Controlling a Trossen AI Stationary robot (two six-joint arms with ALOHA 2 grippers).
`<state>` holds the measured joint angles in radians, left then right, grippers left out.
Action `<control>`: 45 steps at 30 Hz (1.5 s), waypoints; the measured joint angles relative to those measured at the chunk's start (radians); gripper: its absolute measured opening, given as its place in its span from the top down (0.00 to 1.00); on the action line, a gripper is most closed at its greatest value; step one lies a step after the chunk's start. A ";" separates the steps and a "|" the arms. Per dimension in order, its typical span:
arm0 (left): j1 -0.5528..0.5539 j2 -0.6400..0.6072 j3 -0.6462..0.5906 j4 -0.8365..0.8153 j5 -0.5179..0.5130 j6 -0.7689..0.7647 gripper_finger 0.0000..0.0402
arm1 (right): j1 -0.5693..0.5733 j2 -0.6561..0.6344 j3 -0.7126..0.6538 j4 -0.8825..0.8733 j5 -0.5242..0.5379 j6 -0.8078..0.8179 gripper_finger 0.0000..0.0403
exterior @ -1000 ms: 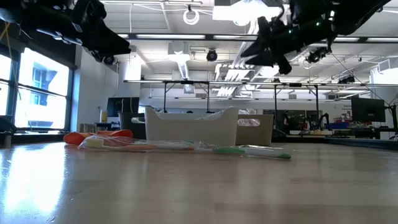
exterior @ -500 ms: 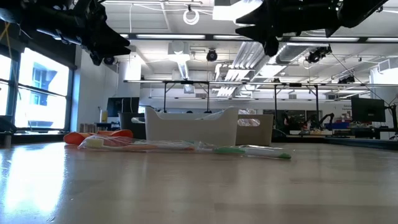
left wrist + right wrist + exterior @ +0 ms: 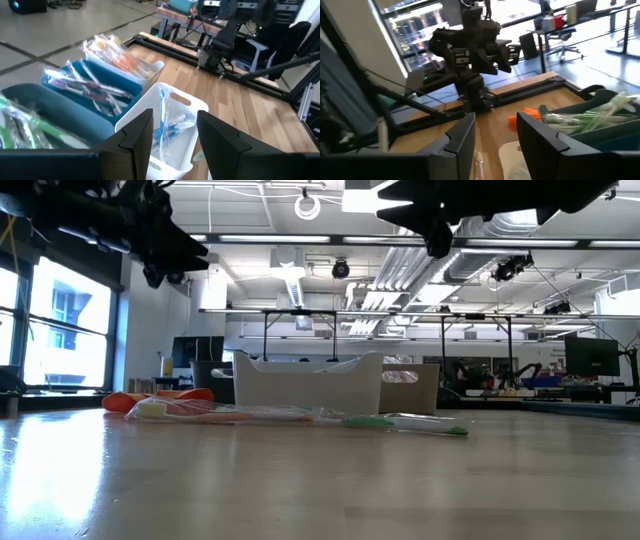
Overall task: Pick & Place Toothbrushes
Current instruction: Put the green toothbrush into the dark blue bin
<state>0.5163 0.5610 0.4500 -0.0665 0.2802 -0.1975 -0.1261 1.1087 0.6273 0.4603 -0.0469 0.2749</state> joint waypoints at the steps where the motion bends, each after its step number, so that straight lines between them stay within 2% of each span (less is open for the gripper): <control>1: 0.000 0.000 0.000 -0.005 0.000 -0.002 0.62 | 0.022 0.000 0.000 0.000 0.039 -0.013 0.66; 7: 0.000 -0.001 0.000 -0.063 0.000 0.000 0.62 | 0.148 0.000 0.000 0.000 0.256 -0.044 0.66; 16: 0.000 0.000 0.000 -0.173 -0.003 0.017 0.62 | 0.294 0.000 0.026 -0.016 0.406 -0.042 0.66; 21: 0.000 0.000 0.000 -0.177 -0.003 0.017 0.62 | 0.343 0.041 0.120 -0.159 0.526 -0.047 0.66; 25: 0.000 0.000 0.000 -0.177 -0.003 0.017 0.62 | 0.349 0.117 0.220 -0.296 0.573 -0.043 0.66; 32: 0.000 0.000 0.000 -0.181 -0.005 0.020 0.62 | 0.342 0.277 0.354 -0.542 0.544 0.017 0.66; 40: 0.000 0.000 0.000 -0.191 -0.005 0.088 0.62 | 0.341 0.426 0.362 -0.674 0.310 0.141 0.66; 45: 0.000 0.000 0.000 -0.191 -0.005 0.098 0.62 | 0.341 0.487 0.362 -0.717 0.225 0.218 0.66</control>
<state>0.5166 0.5610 0.4503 -0.2577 0.2752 -0.0998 0.2153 1.5957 0.9894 -0.2572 0.1777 0.4930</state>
